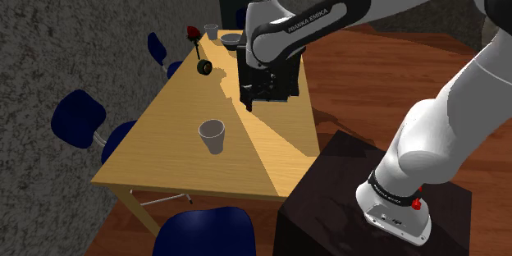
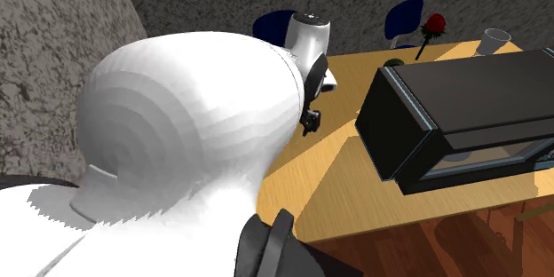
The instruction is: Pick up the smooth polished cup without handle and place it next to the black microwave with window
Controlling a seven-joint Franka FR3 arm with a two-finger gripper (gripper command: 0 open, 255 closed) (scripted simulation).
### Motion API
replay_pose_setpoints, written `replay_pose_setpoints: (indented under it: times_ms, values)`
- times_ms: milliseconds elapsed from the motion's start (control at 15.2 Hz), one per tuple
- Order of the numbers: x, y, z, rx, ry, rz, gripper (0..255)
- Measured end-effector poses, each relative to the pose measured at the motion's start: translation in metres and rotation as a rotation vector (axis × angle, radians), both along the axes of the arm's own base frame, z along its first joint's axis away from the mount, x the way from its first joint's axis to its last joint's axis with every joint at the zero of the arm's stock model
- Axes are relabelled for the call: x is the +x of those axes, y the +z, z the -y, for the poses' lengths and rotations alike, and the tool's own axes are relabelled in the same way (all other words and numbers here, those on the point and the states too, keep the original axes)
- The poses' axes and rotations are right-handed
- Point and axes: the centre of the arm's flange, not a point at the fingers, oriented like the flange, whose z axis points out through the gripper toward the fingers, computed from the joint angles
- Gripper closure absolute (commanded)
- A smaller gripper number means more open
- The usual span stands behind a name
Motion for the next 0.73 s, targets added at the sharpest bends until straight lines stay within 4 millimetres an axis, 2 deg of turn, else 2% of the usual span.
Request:
replay_pose_setpoints:
  times_ms: [726]
  values:
    - [0.099,-0.079,-0.054,0.038,0.018,0.048,0]
